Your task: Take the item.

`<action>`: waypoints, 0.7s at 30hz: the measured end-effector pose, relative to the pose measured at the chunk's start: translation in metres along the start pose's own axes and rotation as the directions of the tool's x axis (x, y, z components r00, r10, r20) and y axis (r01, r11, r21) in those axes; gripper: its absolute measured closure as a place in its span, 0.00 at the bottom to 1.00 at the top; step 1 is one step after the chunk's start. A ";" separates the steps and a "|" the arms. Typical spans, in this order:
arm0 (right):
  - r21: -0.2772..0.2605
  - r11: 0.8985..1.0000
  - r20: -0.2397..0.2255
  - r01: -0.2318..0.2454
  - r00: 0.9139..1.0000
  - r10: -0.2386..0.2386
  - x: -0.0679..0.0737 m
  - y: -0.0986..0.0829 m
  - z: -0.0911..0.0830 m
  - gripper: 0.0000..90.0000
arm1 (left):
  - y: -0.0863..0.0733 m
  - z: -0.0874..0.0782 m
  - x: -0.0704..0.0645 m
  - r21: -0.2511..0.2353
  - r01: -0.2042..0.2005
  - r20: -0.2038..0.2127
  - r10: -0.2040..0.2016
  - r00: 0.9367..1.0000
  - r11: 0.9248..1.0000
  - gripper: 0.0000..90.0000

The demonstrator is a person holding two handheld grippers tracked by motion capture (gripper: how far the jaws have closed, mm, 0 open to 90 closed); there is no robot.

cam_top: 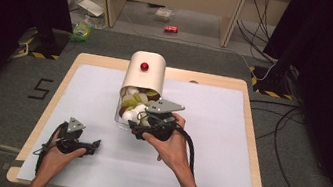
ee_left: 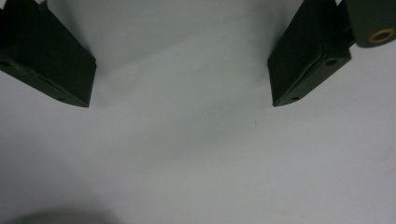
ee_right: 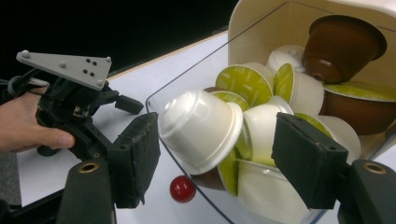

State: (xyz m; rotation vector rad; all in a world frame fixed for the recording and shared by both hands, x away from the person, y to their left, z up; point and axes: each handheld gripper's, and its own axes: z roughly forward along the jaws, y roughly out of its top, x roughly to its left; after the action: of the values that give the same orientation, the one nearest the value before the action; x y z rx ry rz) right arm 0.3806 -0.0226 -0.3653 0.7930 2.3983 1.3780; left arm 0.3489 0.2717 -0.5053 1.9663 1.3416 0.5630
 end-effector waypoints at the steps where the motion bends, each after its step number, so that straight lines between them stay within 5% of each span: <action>1: -0.003 1.000 0.001 -0.001 1.000 0.001 0.000 0.000 0.001 0.36 | 0.000 0.000 0.000 0.000 0.000 0.000 0.000 1.000 1.000 0.08; 21: 0.031 1.000 -0.008 -0.004 1.000 0.004 0.003 0.003 0.020 0.38 | 0.000 0.000 0.000 -0.002 0.000 0.000 0.000 1.000 1.000 0.08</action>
State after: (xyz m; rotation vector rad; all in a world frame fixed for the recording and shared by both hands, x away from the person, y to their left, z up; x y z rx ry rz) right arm 0.3887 -0.0049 -0.3726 0.8016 2.4314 1.3513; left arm 0.3488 0.2717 -0.5055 1.9641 1.3405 0.5638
